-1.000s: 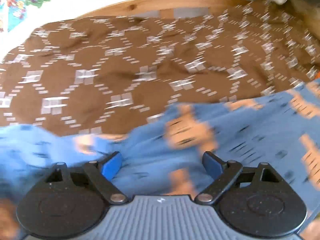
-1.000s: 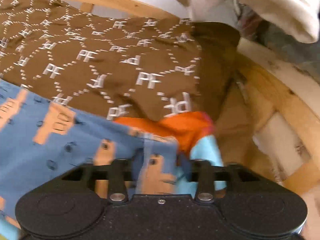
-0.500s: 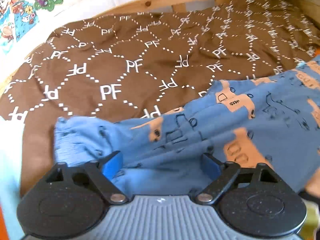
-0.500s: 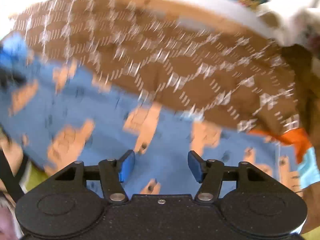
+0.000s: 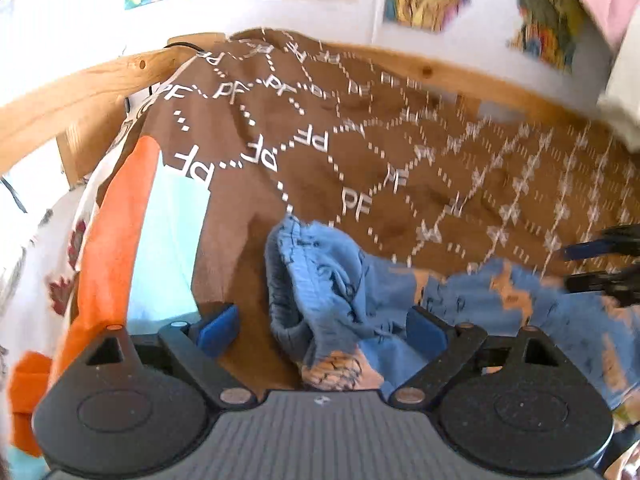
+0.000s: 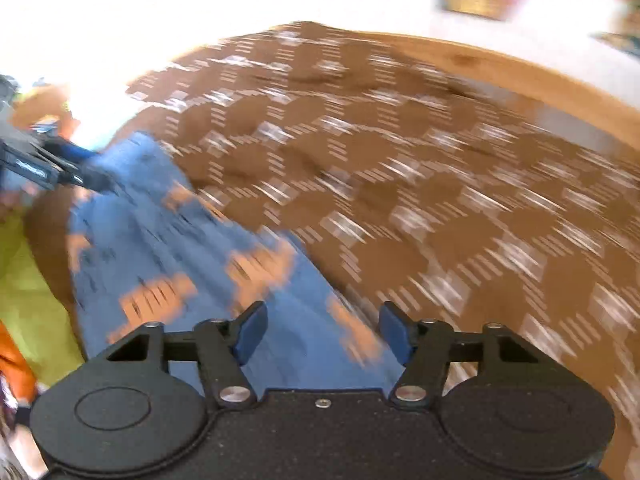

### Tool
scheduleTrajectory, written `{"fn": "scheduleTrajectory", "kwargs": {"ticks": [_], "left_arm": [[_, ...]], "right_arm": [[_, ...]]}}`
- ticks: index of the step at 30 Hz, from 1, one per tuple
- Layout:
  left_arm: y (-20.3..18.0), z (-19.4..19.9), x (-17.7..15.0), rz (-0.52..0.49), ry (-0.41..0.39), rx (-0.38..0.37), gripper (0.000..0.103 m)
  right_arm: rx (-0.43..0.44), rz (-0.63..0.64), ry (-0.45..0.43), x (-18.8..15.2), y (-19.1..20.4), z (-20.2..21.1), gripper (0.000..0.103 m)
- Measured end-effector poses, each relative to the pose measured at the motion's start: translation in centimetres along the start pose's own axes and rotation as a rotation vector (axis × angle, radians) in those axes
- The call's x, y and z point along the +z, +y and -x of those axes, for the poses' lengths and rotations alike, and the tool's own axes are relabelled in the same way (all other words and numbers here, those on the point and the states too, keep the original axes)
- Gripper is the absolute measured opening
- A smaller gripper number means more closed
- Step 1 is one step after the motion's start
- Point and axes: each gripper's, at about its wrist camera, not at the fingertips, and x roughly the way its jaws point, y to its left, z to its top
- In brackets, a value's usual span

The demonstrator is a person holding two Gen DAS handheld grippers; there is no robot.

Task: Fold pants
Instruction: 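Move both grippers back over the folded pants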

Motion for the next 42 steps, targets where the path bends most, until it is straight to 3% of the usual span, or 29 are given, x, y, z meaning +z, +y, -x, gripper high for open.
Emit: {"fn": "scheduleTrajectory", "kwargs": {"ticks": [3, 5, 6, 7, 9, 10, 12, 15, 20, 23, 25, 26, 27, 28, 30, 33, 34, 36, 38, 39, 41, 42], "left_arm": [[0.2, -0.5, 0.0, -0.016, -0.026, -0.011, 0.093], [-0.1, -1.1, 0.1, -0.03, -0.032, 0.001, 0.084], [-0.3, -1.2, 0.2, -0.047, -0.033, 0.009, 0.067], [-0.3, -1.3, 0.1, -0.063, -0.027, 0.015, 0.041], [0.2, -1.4, 0.0, -0.036, -0.014, 0.006, 0.033], [0.5, -1.0, -0.1, -0.006, -0.018, -0.009, 0.02], [0.7, -0.3, 0.0, 0.043, -0.042, -0.019, 0.015], [-0.1, 0.1, -0.3, 0.014, -0.061, 0.044, 0.014], [-0.9, -1.6, 0.0, -0.047, -0.025, 0.121, 0.02], [-0.2, -1.0, 0.1, 0.006, -0.021, 0.09, 0.029], [-0.2, 0.0, 0.1, 0.017, -0.029, 0.091, 0.052], [-0.6, 0.7, 0.0, 0.008, -0.042, 0.106, 0.063], [-1.3, 1.5, -0.1, -0.008, -0.064, 0.135, 0.082], [-2.1, 2.3, -0.4, -0.029, -0.095, 0.167, 0.089], [-3.8, 2.6, -0.9, -0.097, -0.109, 0.189, 0.09], [-5.7, -0.6, -2.1, -0.201, 0.023, 0.295, 0.084], [-6.0, -1.3, -2.5, -0.246, 0.032, 0.338, 0.083], [-7.0, -1.8, -2.9, -0.349, 0.039, 0.401, 0.083], [-7.0, -1.4, -2.7, -0.346, 0.047, 0.43, 0.083], [-6.8, -1.1, -2.4, -0.329, 0.059, 0.443, 0.084], [-6.7, -0.3, -1.8, -0.299, 0.06, 0.457, 0.088], [-6.7, 0.2, -1.4, -0.278, 0.052, 0.462, 0.091]], "right_arm": [[0.137, 0.016, 0.039, 3.4, -1.7, -4.5, 0.055], [0.189, 0.024, 0.068, 4.6, -2.2, -6.7, 0.046], [0.21, 0.026, 0.087, 4.8, -2.2, -7.4, 0.035], [0.221, 0.035, 0.11, 5.0, -2.3, -8.5, 0.024], [0.195, 0.092, 0.15, 4.6, -1.3, -9.6, 0.014], [0.177, 0.106, 0.146, 4.3, -1.1, -9.7, 0.008], [0.133, 0.095, 0.118, 4.0, -0.9, -9.1, 0.004], [0.041, 0.059, 0.043, 4.3, -0.8, -8.0, 0.0], [-0.038, 0.047, 0.05, 3.7, -0.8, -9.8, 0.001], [-0.134, 0.039, 0.014, 3.4, -0.3, -9.2, 0.003], [-0.226, 0.02, -0.019, 3.2, -0.3, -7.8, 0.014], [-0.227, 0.007, -0.037, 3.0, -0.1, -6.7, 0.014], [-0.201, -0.011, -0.055, 2.8, 0.0, -5.2, 0.015], [-0.165, -0.028, -0.066, 2.4, 0.6, -3.8, 0.016], [-0.093, -0.03, -0.048, 1.3, 2.5, -2.0, 0.021], [-0.004, -0.039, 0.017, -0.9, 5.1, -1.8, 0.022], [-0.011, -0.037, 0.051, -1.6, 5.4, -2.6, 0.022], [-0.103, -0.017, 0.096, -2.7, 5.1, -4.5, 0.021], [-0.159, -0.125, 0.05, -3.3, 2.6, -4.7, 0.0], [-0.172, -0.213, 0.038, -3.4, 1.3, -4.4, 0.0], [-0.181, -0.299, -0.004, -3.5, 0.1, -2.9, 0.018], [-0.199, -0.284, -0.024, -3.7, 0.3, -1.6, 0.034]]}}
